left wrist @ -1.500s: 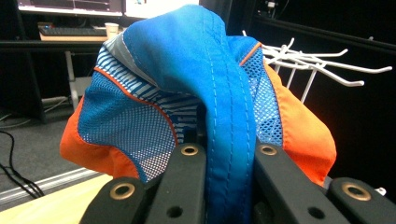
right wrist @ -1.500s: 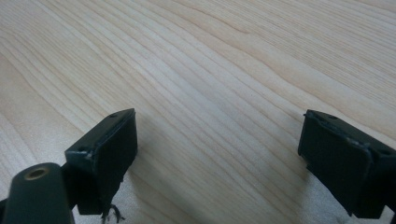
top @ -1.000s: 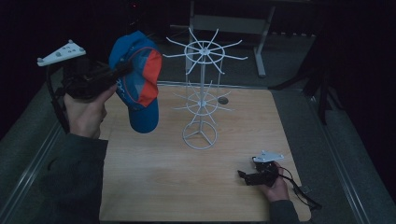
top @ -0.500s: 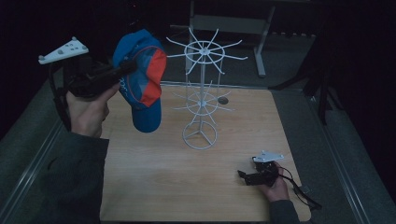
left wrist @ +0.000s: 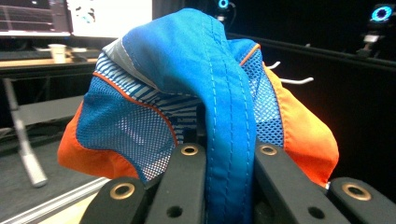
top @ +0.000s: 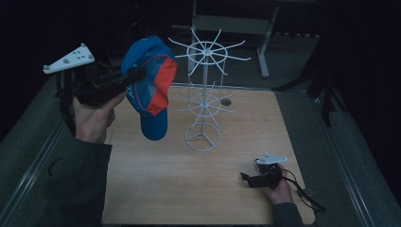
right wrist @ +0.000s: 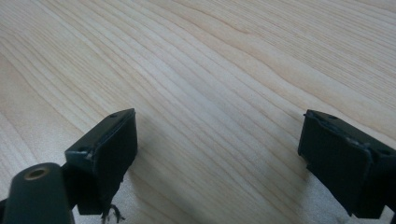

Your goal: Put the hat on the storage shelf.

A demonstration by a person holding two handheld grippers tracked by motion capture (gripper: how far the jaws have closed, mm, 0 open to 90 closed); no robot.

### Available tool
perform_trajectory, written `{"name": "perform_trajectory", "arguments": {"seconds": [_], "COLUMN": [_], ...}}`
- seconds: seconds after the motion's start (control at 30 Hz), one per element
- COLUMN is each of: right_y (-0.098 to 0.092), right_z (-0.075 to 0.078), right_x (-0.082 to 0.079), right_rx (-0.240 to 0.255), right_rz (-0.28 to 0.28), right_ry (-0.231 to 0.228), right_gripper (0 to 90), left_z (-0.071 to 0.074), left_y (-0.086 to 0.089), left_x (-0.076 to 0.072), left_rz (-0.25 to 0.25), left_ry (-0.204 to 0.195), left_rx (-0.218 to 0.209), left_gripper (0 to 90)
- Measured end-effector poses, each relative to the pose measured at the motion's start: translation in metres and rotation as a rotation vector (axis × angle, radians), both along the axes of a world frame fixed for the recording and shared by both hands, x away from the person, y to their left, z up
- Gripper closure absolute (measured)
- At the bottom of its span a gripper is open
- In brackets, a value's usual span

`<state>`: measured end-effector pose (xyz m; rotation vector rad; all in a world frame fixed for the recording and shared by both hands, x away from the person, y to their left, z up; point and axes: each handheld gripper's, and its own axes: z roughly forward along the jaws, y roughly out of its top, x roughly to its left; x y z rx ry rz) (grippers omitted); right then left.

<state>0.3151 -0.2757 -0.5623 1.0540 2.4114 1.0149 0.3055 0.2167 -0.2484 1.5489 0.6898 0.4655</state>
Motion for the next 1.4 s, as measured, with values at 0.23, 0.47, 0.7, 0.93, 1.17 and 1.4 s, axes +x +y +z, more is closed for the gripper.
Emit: {"name": "perform_trajectory", "arguments": {"seconds": [0.23, 0.47, 0.7, 0.93, 1.17, 1.4], "right_y": [0.0, 0.0, 0.0, 0.0, 0.0, 0.0], "right_z": [0.0, 0.0, 0.0, 0.0, 0.0, 0.0], "right_x": [0.0, 0.0, 0.0, 0.0, 0.0, 0.0], "right_rx": [0.0, -0.001, -0.001, -0.001, -0.002, -0.002], "right_rz": [0.0, 0.001, 0.001, 0.001, 0.001, 0.001], "right_ry": [0.0, -0.002, -0.001, -0.002, -0.003, 0.0], "right_gripper": [11.6, 11.6, 11.6, 11.6, 11.6, 11.6], "left_z": [-0.001, -0.013, -0.024, -0.032, -0.046, -0.051], "left_y": [-0.004, -0.006, -0.005, -0.009, -0.013, -0.021], "left_x": [-0.007, -0.009, -0.006, -0.003, 0.005, 0.011], "left_rz": [-0.036, -0.057, -0.04, -0.029, -0.007, 0.013], "left_ry": [-0.031, -0.003, 0.028, 0.052, 0.096, 0.125], "left_rx": [0.034, 0.059, 0.098, 0.164, 0.211, 0.264], "left_gripper": [88.2, 88.2, 87.9, 87.4, 87.2, 83.4]}}
